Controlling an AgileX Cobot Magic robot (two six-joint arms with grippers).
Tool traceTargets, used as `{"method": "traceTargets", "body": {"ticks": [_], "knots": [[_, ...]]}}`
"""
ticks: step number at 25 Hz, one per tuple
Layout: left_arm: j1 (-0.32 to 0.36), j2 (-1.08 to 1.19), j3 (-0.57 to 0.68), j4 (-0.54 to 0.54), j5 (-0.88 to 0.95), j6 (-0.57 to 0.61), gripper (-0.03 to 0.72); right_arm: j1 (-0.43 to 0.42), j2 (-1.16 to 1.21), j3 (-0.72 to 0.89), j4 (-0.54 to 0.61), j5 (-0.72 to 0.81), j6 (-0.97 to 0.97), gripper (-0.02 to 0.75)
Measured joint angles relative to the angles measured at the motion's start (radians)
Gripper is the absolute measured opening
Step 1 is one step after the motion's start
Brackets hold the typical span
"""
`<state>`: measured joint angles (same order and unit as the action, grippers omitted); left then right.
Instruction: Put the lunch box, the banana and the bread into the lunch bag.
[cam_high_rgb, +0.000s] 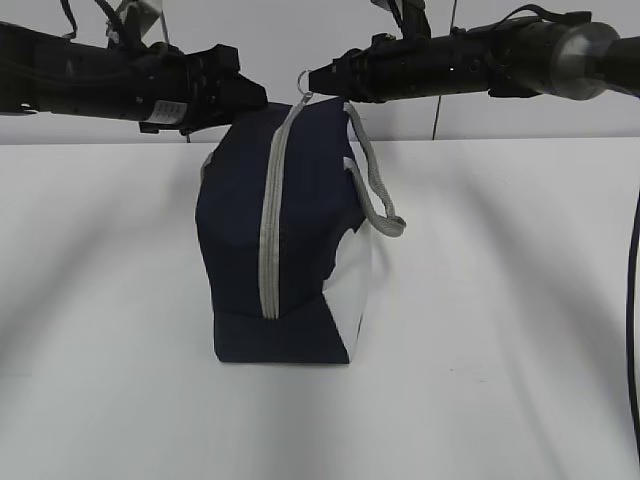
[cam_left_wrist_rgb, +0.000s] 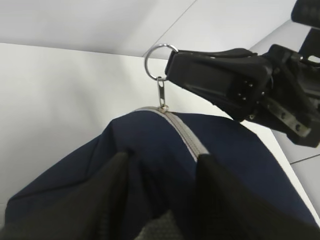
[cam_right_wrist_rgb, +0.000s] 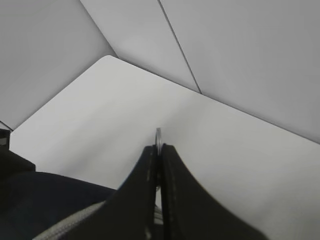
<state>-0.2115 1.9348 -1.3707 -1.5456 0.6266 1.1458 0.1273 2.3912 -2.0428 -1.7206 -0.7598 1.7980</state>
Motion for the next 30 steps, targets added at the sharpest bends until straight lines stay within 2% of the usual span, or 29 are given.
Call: {"method": "traceTargets", "body": {"ticks": [5, 25, 28, 30], "knots": [[-0.001, 0.0, 0.0, 0.0, -0.014, 0.0, 0.245, 0.0, 0.0, 0.0, 0.0, 0.002, 0.0, -0.016], [-0.002, 0.014, -0.001, 0.0, 0.014, 0.0, 0.233, 0.0, 0.0, 0.0, 0.0, 0.002, 0.0, -0.016], [-0.006, 0.021, -0.002, -0.001, 0.016, -0.001, 0.172, 0.0, 0.0, 0.0, 0.0, 0.002, 0.0, -0.016], [-0.009, 0.021, -0.003, -0.001, 0.017, -0.001, 0.078, 0.0, 0.0, 0.0, 0.0, 0.002, 0.0, -0.016]]}}
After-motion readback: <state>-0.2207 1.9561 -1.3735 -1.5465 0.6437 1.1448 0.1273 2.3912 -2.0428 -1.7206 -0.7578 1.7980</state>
